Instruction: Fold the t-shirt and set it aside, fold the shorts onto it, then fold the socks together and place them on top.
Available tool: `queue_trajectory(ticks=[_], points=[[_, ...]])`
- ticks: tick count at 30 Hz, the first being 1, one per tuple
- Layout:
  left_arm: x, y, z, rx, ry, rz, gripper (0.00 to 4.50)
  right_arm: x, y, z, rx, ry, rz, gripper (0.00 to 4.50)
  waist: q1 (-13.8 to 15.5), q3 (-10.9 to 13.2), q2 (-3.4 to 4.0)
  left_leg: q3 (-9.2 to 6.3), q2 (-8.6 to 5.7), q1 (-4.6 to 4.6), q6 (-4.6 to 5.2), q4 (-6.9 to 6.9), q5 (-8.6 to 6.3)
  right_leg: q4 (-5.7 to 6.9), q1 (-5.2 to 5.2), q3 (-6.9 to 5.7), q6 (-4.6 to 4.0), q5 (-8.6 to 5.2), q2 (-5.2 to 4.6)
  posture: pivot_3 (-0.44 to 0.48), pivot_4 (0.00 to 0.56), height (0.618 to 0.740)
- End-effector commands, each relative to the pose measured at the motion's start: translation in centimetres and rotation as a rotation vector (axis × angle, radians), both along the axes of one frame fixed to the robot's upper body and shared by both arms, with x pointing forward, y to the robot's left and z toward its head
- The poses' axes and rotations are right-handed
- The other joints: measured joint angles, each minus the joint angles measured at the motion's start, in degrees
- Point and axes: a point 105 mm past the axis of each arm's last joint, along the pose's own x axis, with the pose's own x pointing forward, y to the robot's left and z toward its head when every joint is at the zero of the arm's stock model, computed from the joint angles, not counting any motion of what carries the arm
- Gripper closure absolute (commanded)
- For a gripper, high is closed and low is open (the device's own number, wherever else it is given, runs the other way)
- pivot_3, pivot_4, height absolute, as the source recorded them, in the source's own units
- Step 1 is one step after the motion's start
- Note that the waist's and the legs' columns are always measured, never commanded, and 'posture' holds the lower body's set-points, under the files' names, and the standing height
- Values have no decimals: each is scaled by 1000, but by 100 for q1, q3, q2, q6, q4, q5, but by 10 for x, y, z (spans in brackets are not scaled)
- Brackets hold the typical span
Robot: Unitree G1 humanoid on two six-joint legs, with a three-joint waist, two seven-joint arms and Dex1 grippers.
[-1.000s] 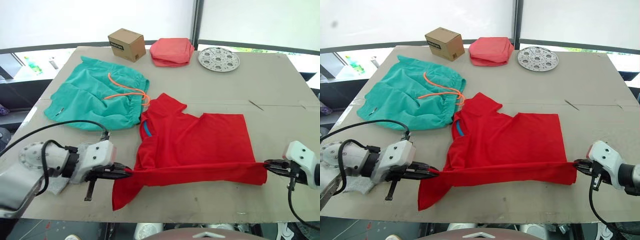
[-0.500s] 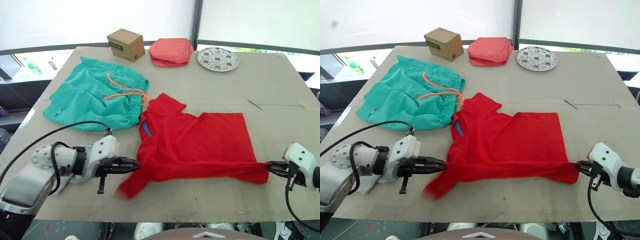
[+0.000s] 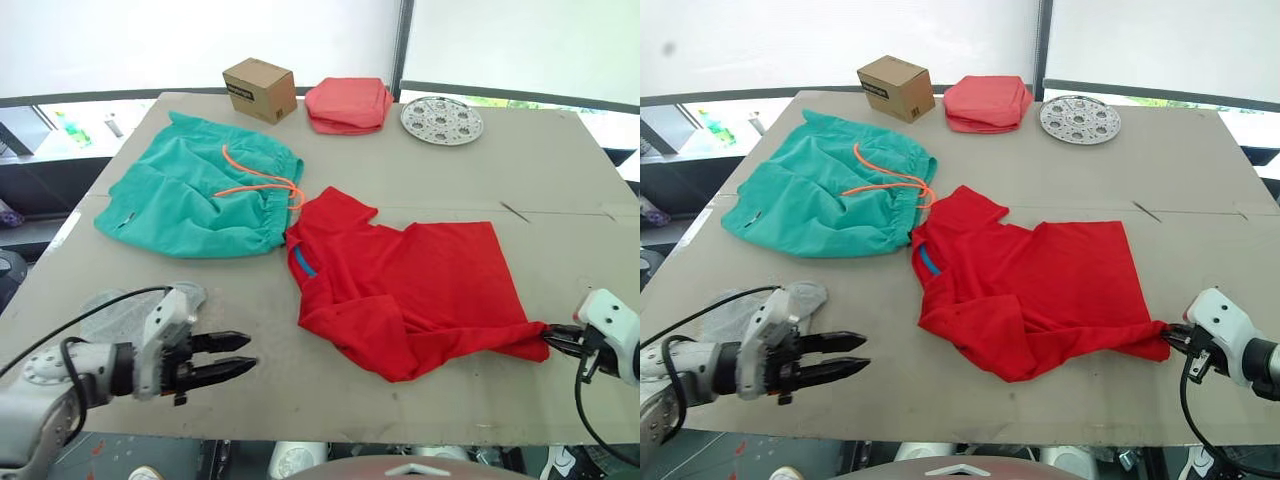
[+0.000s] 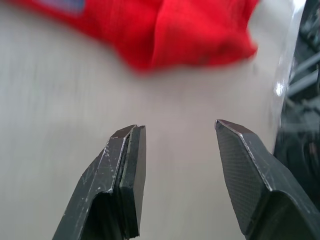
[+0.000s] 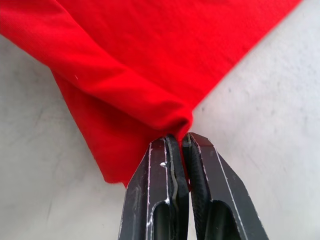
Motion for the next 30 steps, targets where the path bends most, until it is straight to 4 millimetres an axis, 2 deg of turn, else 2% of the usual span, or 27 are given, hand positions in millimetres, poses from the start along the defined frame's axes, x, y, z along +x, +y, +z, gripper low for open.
queue_trajectory(ticks=[1, 4, 9, 12, 14, 18, 24, 27, 30], points=[[16, -29, 11, -16, -62, -9, 2077, 1, 7, 7, 10, -23, 30, 4500, 6, -1, 2, 0, -1, 1, 6, -1, 4, 1, 0, 1, 0, 0, 2, 0, 150, 740], [32, -50, 21, -20, -72, -49, 2077, 1, 12, 8, 25, -27, 35, 4500, 10, -2, 0, -7, -16, 2, 8, -2, 5, 5, 8, 3, -7, 3, 18, 0, 150, 740], [45, -67, 19, 66, -27, -116, 2077, -1, 18, 6, 38, -30, 35, 4500, -21, -3, 1, -6, -21, 2, 8, -2, 6, 5, 10, 9, -5, 2, 25, 0, 150, 740], [59, -88, 19, 81, 8, -198, 2077, -3, 21, 3, 48, -32, 29, 4500, -42, -2, -2, -6, -23, 3, 8, -1, 6, 5, 11, 11, -1, 0, 25, 0, 150, 740], [68, -98, 12, 136, 18, -255, 2077, -4, 23, 2, 52, -36, 24, 4500, 48, 0, -7, -15, -28, 4, 9, 6, 6, 5, 19, 1, -1, 0, 23, 0, 150, 740], [78, -114, 8, 174, 47, -325, 2077, -5, 25, 1, 52, -38, 22, 4500, 35, -2, -8, -16, -30, 1, 10, 12, 6, 5, 19, 12, 0, 0, 24, 0, 150, 740], [99, -137, -11, 276, 48, -396, 2077, -8, 29, 0, 57, -47, 14, 4500, 57, -2, -9, -26, -33, -8, 10, 13, 6, 4, 17, 8, -2, 0, 30, 0, 150, 740], [101, -147, -14, 294, 58, -433, 2077, -9, 31, 0, 60, -54, 12, 4500, 46, -2, -9, -27, -32, -10, 11, 15, 6, 5, 16, 9, -1, 0, 29, 0, 150, 740], [97, -148, -23, 324, 77, -473, 2077, -10, 33, 0, 63, -61, 7, 4500, 47, -3, -7, -29, -32, -10, 11, 16, 6, 5, 17, 7, -1, 0, 28, 0, 150, 740]])
